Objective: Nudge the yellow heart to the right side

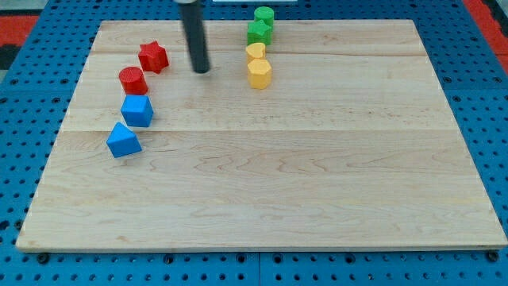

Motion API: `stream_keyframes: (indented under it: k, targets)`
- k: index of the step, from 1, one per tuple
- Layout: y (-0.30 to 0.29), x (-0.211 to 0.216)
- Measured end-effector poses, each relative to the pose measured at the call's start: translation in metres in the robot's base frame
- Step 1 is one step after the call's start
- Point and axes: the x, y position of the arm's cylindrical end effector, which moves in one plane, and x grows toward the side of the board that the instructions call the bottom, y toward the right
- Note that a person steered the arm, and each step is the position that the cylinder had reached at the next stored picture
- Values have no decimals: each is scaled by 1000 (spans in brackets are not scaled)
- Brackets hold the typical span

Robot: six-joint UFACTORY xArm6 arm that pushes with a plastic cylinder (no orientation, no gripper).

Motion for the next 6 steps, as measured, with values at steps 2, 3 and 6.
stream_keyframes:
  k: [2, 3, 6]
  targets:
    - [18, -35]
    - [-2, -47]
    - [17, -110]
